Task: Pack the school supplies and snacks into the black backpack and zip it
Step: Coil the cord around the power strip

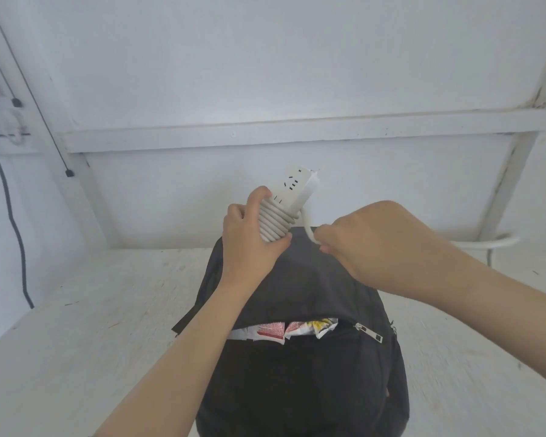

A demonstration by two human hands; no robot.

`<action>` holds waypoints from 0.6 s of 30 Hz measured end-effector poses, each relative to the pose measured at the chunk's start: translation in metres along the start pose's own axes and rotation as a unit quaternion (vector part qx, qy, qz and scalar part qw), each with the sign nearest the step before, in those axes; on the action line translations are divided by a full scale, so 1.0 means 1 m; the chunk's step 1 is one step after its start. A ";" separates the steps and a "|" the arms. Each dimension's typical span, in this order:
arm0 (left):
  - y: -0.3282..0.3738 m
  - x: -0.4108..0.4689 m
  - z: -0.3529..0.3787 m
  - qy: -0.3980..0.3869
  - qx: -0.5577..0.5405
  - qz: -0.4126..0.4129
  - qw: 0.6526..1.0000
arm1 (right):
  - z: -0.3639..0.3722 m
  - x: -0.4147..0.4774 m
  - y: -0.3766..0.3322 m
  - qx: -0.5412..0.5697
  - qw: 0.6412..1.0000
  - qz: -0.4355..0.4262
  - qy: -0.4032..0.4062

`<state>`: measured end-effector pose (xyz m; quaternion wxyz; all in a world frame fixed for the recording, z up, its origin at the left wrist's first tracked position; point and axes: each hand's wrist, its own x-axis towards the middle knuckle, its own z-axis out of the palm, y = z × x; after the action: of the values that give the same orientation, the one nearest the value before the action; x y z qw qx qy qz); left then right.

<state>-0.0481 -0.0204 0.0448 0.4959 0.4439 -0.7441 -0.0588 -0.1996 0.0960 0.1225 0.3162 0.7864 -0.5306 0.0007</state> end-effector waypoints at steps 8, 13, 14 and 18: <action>-0.005 -0.010 -0.005 -0.050 -0.001 0.044 0.998 | -0.018 0.018 0.007 -0.050 0.990 -0.110 0.077; 0.001 -0.013 -0.010 -0.091 0.005 0.082 0.992 | -0.041 0.045 0.021 0.107 0.977 -0.136 0.123; 0.002 -0.013 -0.012 -0.101 -0.008 0.075 0.992 | -0.040 0.051 0.025 0.134 0.980 -0.101 0.102; -0.004 -0.024 -0.018 -0.050 0.052 0.183 0.981 | -0.040 0.065 0.048 0.327 0.943 0.035 0.048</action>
<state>-0.0287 0.0006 0.0348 0.4371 0.3220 -0.8383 0.0495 -0.1975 0.0502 0.2000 0.0667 0.8264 -0.5128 0.2229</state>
